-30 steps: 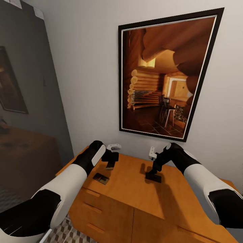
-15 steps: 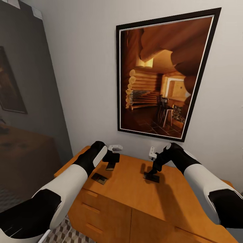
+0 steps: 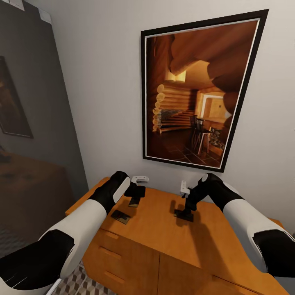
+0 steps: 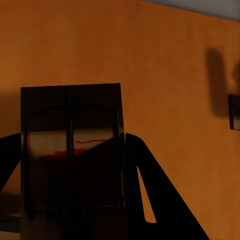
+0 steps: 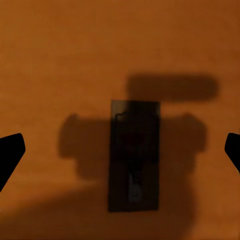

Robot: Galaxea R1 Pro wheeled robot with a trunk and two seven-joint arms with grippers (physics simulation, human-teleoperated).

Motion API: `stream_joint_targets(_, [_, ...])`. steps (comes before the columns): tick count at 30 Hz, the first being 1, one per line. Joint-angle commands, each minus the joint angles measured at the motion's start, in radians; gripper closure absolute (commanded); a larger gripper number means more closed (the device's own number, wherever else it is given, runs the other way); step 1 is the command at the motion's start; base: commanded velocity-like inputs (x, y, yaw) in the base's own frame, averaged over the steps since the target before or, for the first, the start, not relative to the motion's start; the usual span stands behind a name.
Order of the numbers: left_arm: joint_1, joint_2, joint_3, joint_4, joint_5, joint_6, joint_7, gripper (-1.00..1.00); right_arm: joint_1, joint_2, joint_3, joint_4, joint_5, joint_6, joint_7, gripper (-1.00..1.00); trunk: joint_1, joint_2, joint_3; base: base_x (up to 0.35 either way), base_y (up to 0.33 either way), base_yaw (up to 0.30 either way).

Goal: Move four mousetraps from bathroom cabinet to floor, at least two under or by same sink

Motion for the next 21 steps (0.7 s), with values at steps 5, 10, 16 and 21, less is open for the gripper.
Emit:
stream_joint_targets(5, [0.0, 0.0, -0.001, 0.0, -0.003, 0.0, 0.0, 1.0, 0.0, 0.0, 0.0, 0.0, 0.0, -0.004, 0.005, -1.0, 0.0, 0.0, 0.0, 0.0, 0.0, 0.0])
stream_joint_targets(10, [0.0, 0.0, -0.001, 0.0, -0.003, 0.0, 0.0, 1.0, 0.0, 0.0, 0.0, 0.001, 0.0, -0.003, 0.002, -1.0, 0.0, 0.0, 0.0, 0.0, 0.0, 0.0])
stream_joint_targets(16, [0.0, 0.0, 0.0, 0.0, -0.003, 0.0, 0.0, 1.0, 0.0, 0.001, 0.0, 0.001, 0.0, -0.003, -0.004, -1.0, 0.0, 0.0, 0.0, 0.0, 0.0, 0.0])
stream_joint_targets(21, [0.0, 0.0, 0.0, 0.0, -0.003, 0.0, 0.0, 1.0, 0.0, 0.001, 0.0, 0.001, -0.003, -0.002, -0.008, -1.0, 0.0, 0.0, 0.0, 0.0, 0.0, 0.0])
